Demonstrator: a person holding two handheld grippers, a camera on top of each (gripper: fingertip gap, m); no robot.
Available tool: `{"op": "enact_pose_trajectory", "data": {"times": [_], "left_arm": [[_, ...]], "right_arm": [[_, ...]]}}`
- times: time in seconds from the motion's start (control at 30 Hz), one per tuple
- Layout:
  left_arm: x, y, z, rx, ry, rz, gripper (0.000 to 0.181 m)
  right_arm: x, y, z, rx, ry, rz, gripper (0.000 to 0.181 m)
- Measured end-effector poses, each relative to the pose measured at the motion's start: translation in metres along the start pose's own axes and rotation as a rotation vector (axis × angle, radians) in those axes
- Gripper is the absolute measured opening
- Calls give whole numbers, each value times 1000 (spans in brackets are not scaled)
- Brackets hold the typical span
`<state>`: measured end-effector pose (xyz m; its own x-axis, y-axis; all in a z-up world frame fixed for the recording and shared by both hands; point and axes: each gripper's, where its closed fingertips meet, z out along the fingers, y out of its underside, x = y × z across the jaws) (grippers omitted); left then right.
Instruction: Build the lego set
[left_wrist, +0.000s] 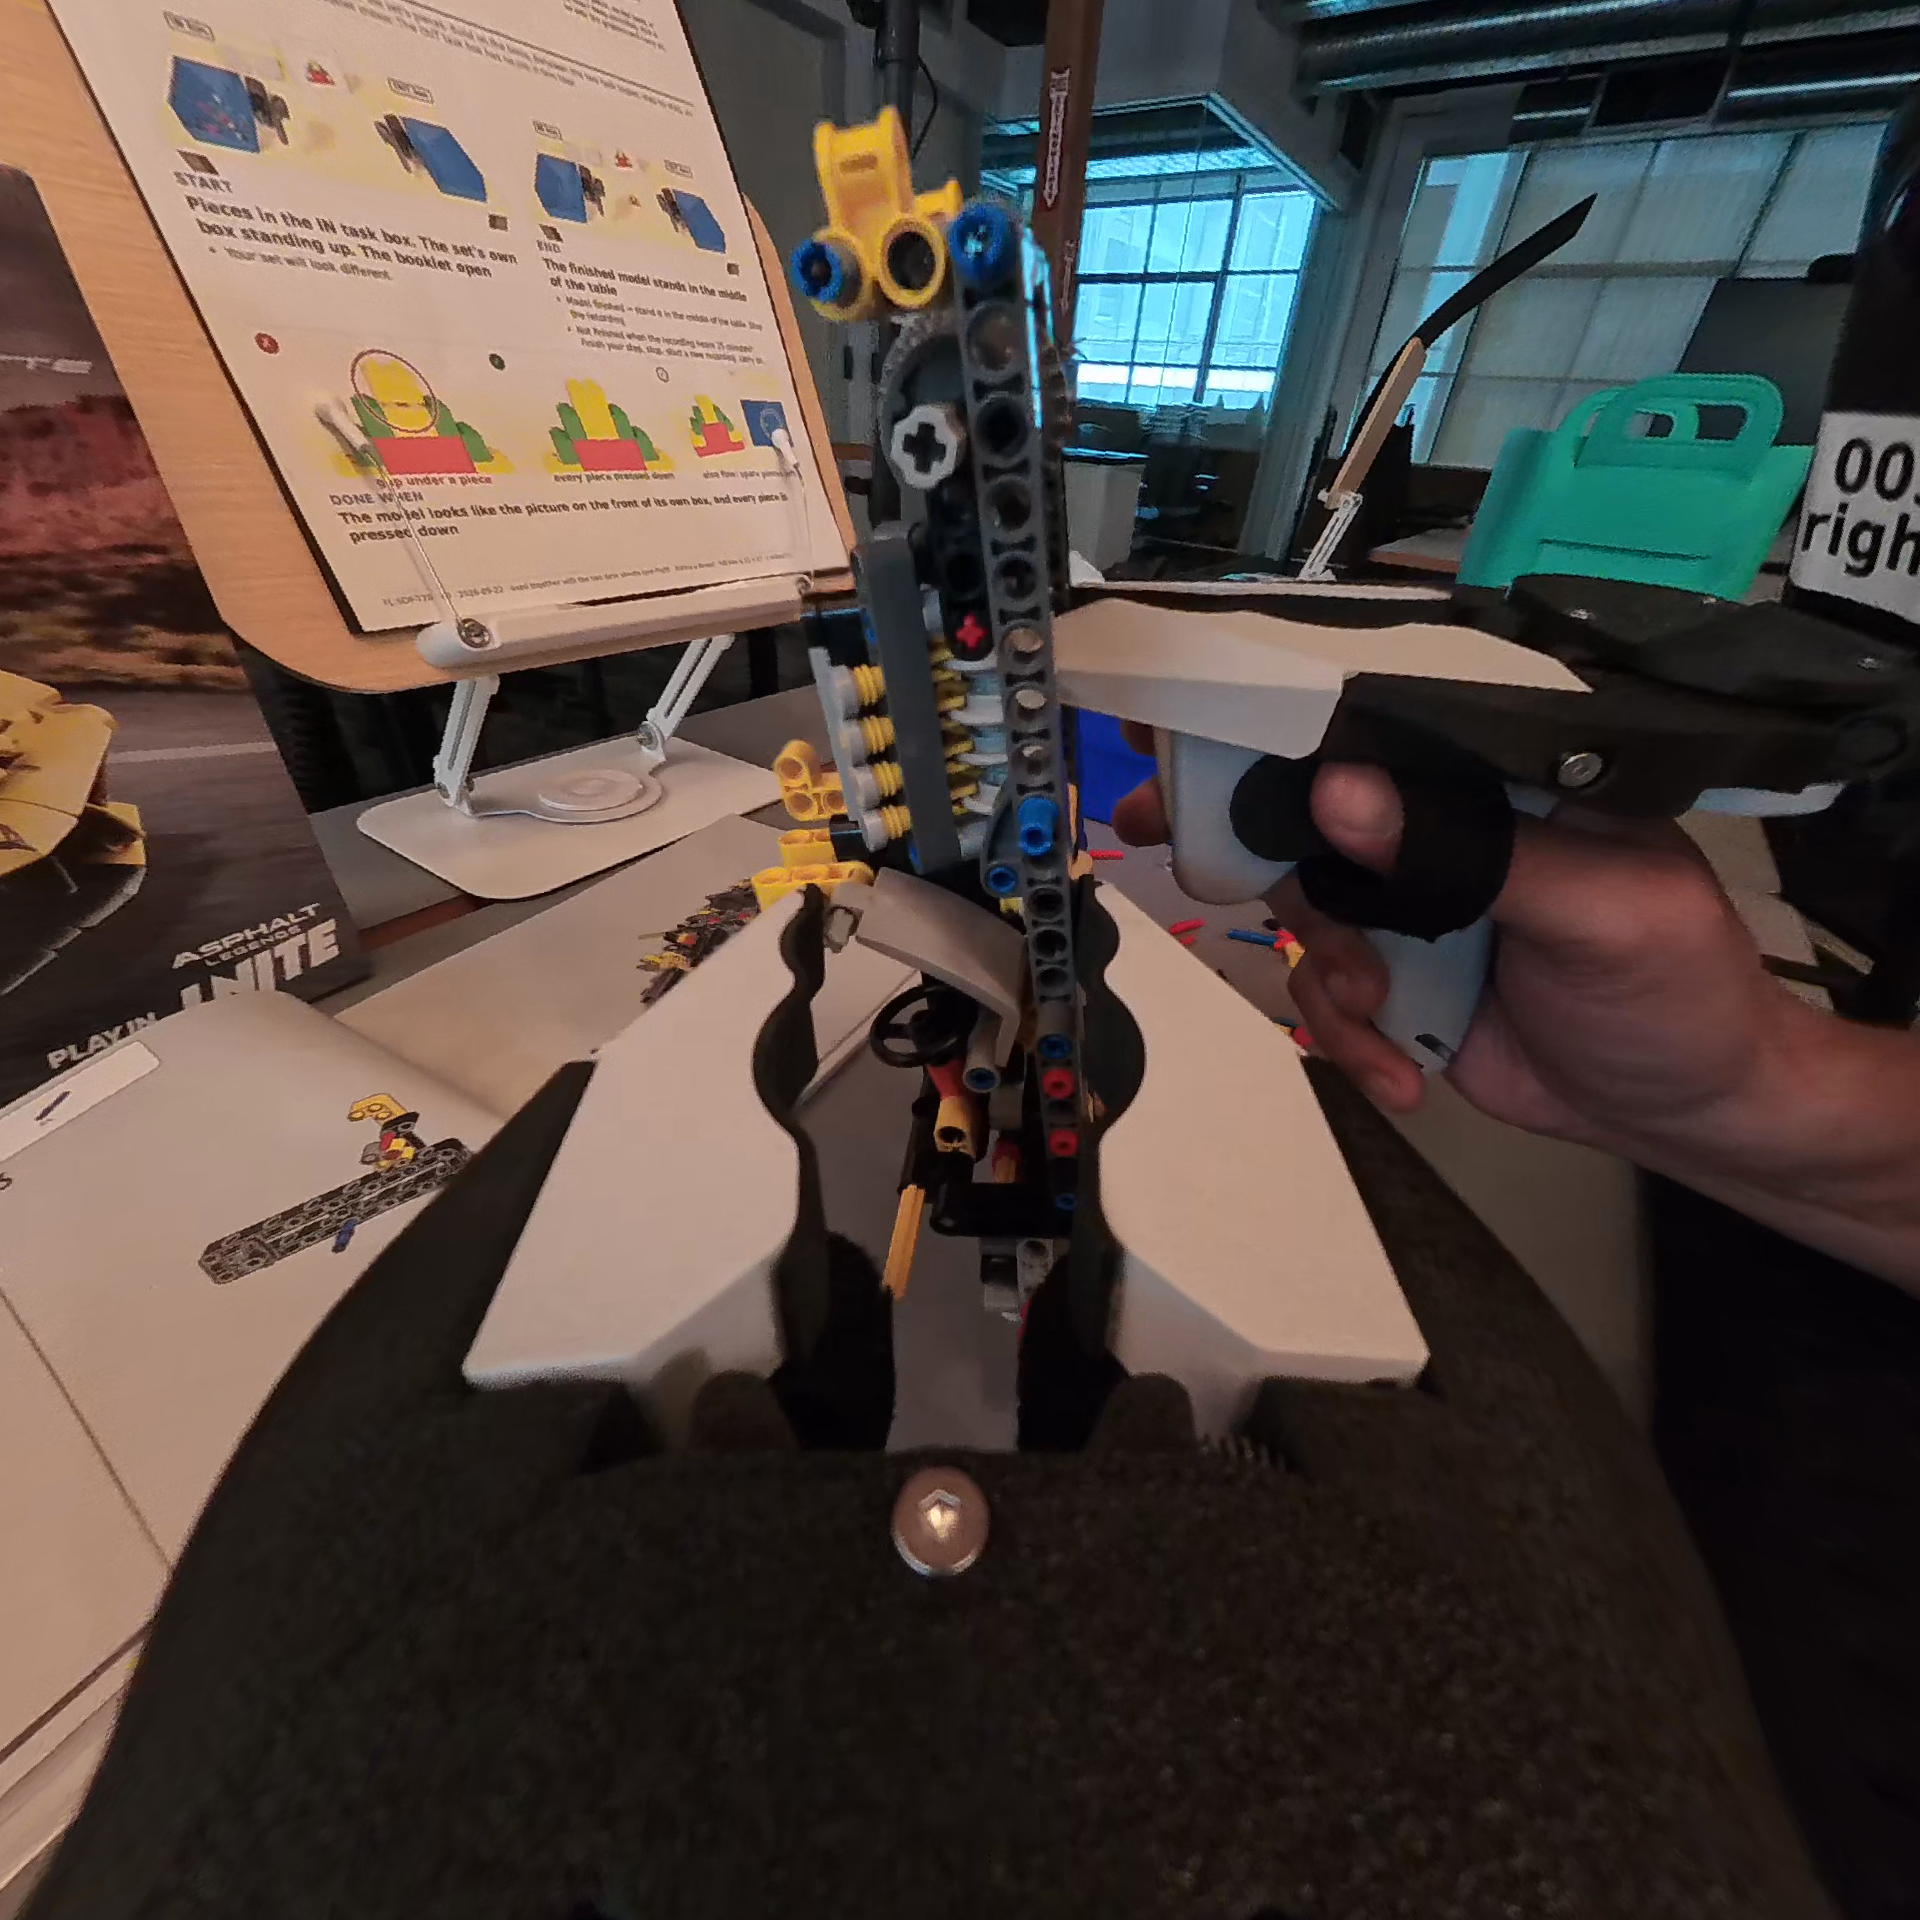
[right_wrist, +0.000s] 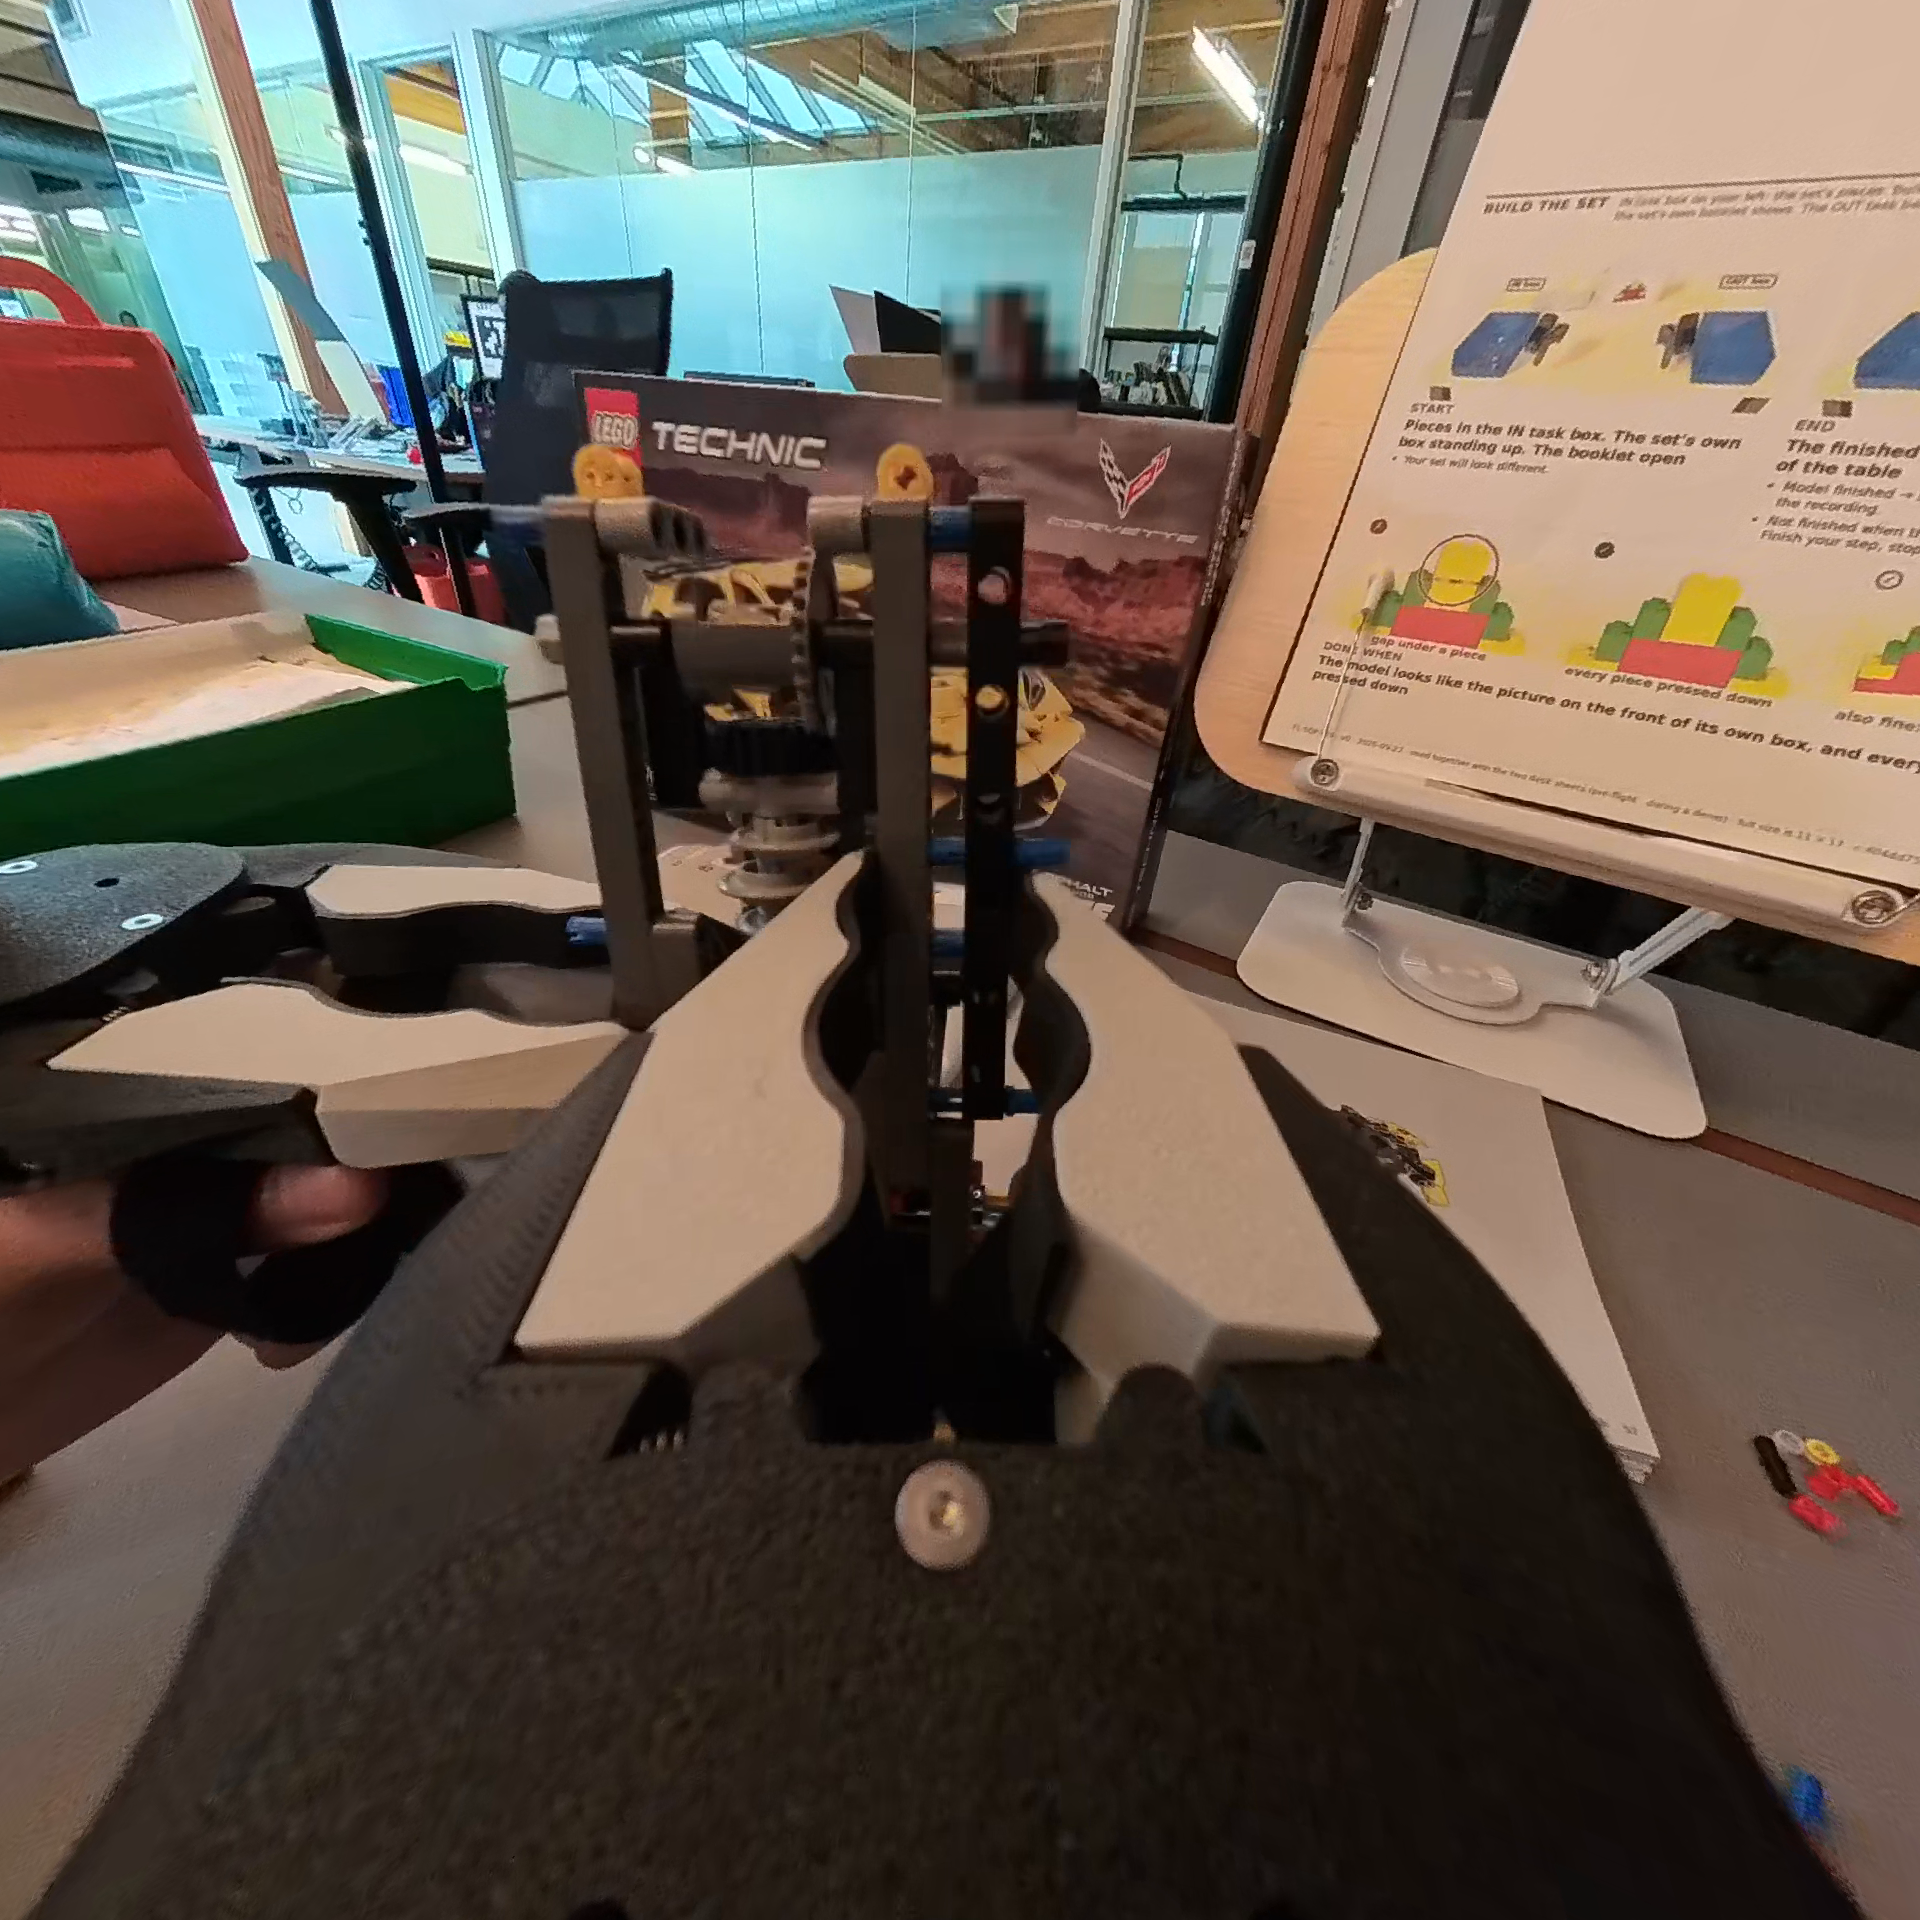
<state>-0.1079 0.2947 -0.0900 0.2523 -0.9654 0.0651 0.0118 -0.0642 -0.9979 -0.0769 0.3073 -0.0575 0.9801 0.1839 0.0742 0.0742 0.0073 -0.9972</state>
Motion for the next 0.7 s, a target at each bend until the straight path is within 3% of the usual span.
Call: {"op": "enact_pose_trajectory", "data": {"times": [0.23,0.37,0.7], "left_arm": [[-6,1,-2,17,-23,-26,49],[-6,1,-3,17,-20,-27,48],[-3,4,-2,-16,-20,12,48]], "right_arm": [[-1,2,7,-25,-25,79,25],[7,0,6,-5,21,43,44],[-3,-7,2,40,0,-153,32]]}}
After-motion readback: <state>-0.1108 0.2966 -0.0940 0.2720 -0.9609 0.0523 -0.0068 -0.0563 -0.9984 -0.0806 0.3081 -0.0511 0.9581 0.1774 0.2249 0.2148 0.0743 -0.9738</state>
